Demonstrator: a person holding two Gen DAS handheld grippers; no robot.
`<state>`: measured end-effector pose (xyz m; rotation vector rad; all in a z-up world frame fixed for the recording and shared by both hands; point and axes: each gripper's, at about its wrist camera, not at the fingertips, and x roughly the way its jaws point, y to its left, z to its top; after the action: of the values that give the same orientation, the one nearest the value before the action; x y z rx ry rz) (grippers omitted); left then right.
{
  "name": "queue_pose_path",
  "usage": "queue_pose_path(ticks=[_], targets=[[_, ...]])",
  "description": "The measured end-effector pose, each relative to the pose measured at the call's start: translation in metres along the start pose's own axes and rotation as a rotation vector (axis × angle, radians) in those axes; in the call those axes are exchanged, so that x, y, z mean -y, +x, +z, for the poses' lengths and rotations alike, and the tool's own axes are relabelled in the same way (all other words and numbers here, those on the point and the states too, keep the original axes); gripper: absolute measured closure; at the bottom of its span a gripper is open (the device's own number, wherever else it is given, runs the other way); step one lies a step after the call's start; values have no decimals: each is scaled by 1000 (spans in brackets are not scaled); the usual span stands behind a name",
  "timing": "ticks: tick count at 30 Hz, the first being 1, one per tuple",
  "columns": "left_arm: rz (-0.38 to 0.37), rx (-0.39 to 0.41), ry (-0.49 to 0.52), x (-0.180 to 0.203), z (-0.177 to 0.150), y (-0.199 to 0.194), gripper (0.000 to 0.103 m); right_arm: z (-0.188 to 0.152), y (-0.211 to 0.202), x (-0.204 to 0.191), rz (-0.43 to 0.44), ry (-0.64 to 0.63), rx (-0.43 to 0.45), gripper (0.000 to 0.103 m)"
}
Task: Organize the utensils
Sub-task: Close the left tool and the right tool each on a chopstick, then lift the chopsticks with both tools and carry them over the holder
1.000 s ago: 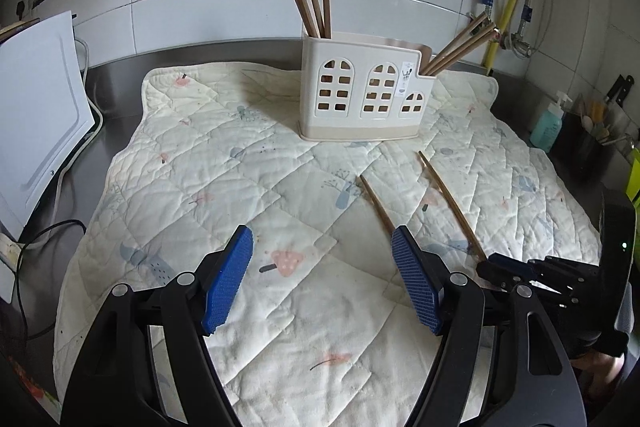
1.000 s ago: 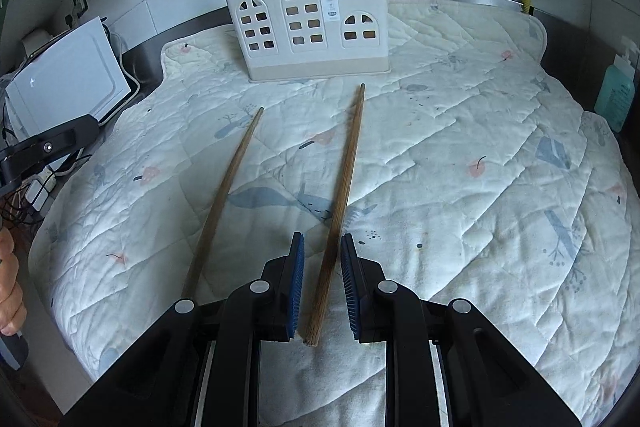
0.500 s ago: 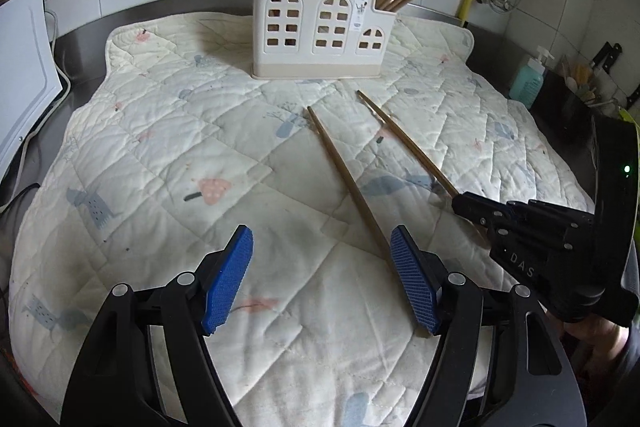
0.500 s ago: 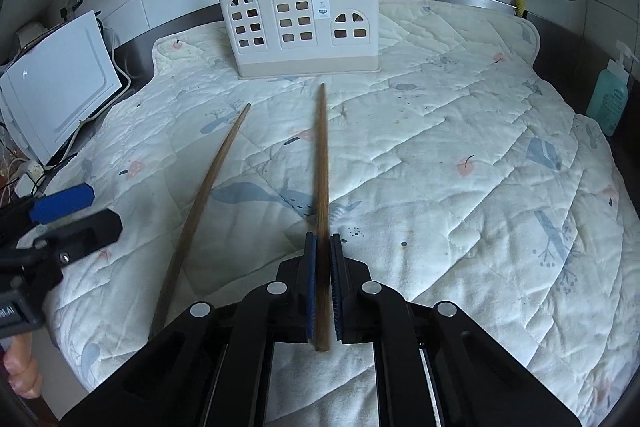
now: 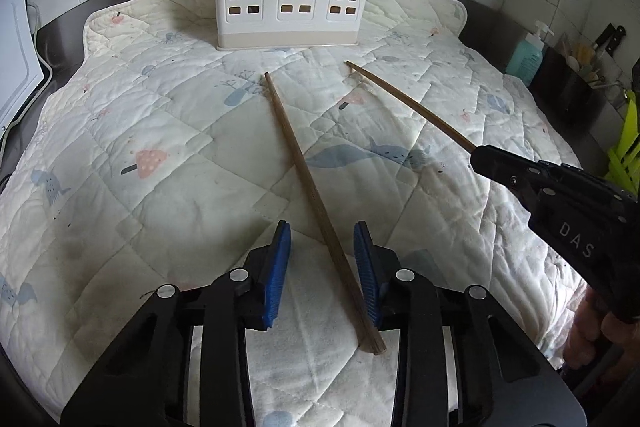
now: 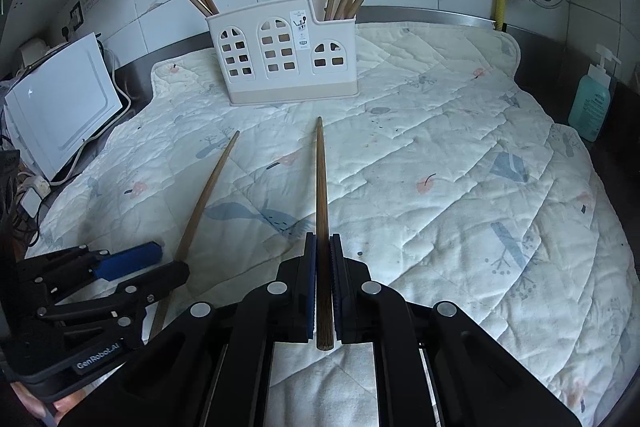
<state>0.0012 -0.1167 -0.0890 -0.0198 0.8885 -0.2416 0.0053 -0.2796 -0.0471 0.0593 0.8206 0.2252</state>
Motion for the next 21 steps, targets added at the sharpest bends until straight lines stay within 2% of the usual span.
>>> queue_pose_path(ticks=[3,5,8,11,15,21], targets=[[37,-1,5,4,-1,3,74,1,-2,0,0,-1,7,97],[66,-3,19,7,-1,4,81,2,-3,0,0,-1,8,97],[58,-19,4,0,3,5,93,2,-6,-1,2,-2,13,97],[27,-36,-17,-11,7,2,95,4,-10,-2,5,-4,24,97],[5,-15,-12,-24,13,-10,97,9,-19,-5,8,-10,49,96],[-8,89,0,-40,26,-34,98,23,-34,-10,24,-18,98,96]])
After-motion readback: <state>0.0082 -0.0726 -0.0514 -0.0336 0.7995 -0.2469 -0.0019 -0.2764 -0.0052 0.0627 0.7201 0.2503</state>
